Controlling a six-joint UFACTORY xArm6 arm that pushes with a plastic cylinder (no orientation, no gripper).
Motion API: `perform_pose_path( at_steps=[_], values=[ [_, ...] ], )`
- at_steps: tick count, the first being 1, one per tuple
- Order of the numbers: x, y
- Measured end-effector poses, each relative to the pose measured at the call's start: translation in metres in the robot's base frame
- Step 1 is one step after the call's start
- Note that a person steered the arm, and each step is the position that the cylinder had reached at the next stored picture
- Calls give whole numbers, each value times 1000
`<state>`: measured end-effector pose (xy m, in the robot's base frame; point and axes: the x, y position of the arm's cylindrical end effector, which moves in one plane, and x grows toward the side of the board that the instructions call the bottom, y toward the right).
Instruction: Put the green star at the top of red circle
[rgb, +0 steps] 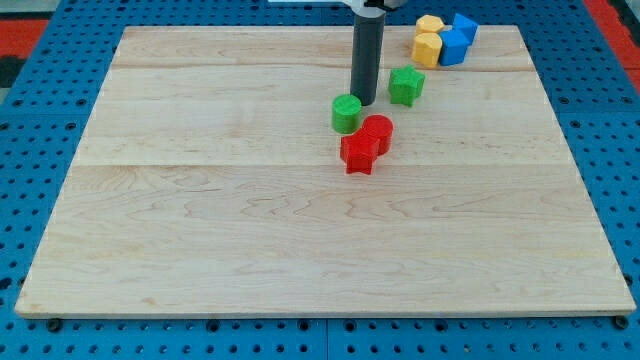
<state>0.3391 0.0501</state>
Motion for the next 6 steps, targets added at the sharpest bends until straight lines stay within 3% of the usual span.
perform_pose_path(
  at_steps=[3,4,5,6],
  values=[
    [14,113],
    [-9,134],
    [-35,111],
    [-43,42]
  ],
)
